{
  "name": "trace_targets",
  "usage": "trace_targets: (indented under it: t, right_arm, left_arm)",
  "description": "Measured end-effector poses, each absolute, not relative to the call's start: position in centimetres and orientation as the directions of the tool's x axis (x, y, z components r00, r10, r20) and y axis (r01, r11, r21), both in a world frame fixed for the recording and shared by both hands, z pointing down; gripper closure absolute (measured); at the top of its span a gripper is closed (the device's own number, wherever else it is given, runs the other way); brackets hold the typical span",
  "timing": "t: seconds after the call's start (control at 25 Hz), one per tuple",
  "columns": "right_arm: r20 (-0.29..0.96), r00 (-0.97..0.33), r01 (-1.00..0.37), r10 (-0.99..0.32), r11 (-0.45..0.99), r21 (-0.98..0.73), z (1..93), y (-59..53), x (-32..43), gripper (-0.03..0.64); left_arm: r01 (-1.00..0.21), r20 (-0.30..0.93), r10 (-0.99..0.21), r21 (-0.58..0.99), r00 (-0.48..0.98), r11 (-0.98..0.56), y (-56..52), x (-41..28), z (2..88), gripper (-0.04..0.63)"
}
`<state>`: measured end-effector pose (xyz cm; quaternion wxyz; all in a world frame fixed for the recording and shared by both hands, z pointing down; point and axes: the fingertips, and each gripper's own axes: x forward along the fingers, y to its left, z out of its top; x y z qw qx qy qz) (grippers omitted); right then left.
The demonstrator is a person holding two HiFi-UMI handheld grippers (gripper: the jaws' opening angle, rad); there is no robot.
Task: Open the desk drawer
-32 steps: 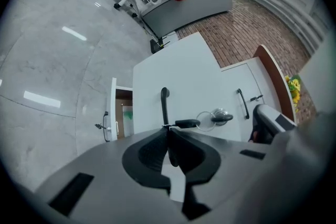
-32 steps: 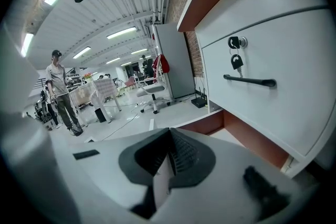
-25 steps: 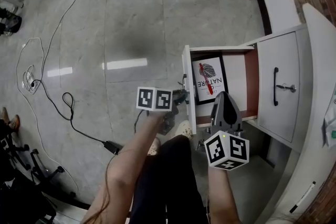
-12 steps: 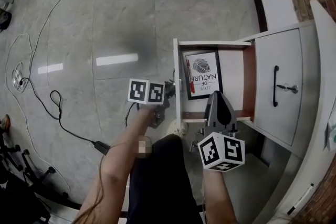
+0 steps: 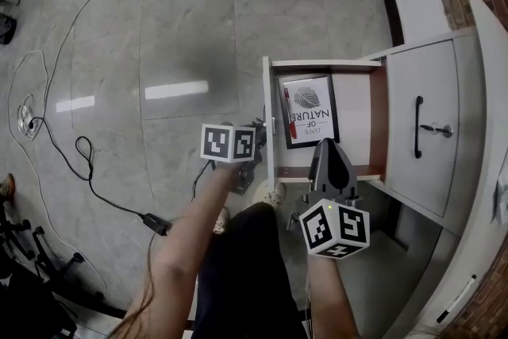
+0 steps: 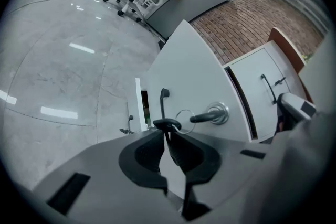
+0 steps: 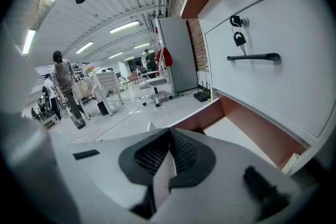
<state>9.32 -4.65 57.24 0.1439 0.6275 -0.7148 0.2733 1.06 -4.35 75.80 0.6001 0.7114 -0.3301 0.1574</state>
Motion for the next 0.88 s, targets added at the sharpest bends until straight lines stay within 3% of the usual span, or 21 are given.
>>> trace_targets:
  t: [0.24,0.44,0.88]
  right_arm:
    - [0.541,-0.173,-0.974,-0.823,0.062,-0.218,56.4,-4.8,9.2,0.604]
    - [0.537,-0.174,-0.972,-0.825,0.056,-0.229,55.2,-4.9,9.2,0.604]
    - [0.514,-0.204,-0.961,-0.833,0.069,-0.269,49.0,-4.9,6.9,0.604]
  left_arm:
    - [-0.746,0.692,-0.29,0.647,0.661,-0.156,-3.9,-0.3,74.8,0.569]
    - [-0.796,0.728,-0.337,0.59,0.597,-0.136,-3.8,-3.5,73.1,0.569]
    - [-0.813,0.616,-0.555,0.538,0.558,-0.22,-5.2,-6.3,60.6,0.586]
